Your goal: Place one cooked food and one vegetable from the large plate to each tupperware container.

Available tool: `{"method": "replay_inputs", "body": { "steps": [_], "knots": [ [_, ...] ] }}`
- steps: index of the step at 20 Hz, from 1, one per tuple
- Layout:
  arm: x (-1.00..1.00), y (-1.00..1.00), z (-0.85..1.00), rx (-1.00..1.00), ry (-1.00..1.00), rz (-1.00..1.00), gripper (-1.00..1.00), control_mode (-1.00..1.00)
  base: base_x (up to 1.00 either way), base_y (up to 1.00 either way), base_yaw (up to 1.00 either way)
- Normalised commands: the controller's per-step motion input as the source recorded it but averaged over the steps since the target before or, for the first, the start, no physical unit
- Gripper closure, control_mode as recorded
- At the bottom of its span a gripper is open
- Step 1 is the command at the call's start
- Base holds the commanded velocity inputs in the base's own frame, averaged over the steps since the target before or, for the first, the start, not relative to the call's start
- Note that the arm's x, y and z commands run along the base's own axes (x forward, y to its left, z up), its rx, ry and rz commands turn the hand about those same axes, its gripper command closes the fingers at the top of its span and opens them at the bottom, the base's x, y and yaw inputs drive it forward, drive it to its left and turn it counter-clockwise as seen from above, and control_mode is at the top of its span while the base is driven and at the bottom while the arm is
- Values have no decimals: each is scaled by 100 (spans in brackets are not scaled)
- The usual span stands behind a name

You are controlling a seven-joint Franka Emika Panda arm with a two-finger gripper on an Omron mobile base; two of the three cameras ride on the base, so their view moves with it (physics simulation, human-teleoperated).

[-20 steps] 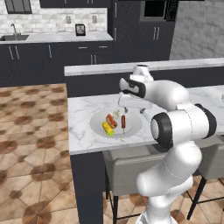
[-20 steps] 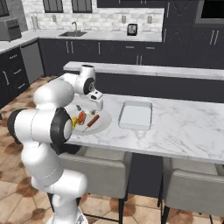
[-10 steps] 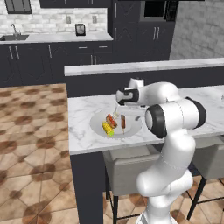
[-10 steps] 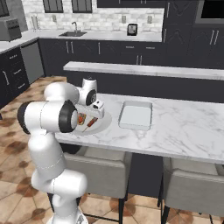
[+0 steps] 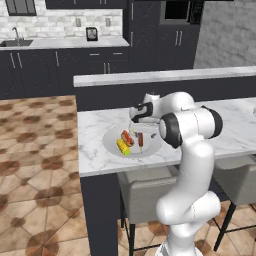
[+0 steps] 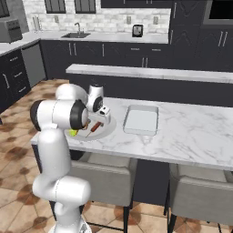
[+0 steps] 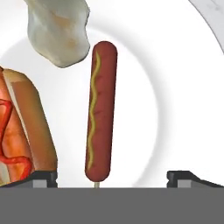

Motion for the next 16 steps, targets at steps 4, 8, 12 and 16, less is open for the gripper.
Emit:
{"method": "replay_inputs", "body": {
  "steps": [4,8,12,16],
  "knots": [
    [50,0,-26,0,0,0,-100,-100,0,0,0],
    [37,0,-37,0,0,0,-100,-100,0,0,0],
    [6,-6,-43,0,-4,0,-100,-100,0,0,0],
    [0,-6,-14,0,0,0,-100,-100,0,0,0]
  ]
}}
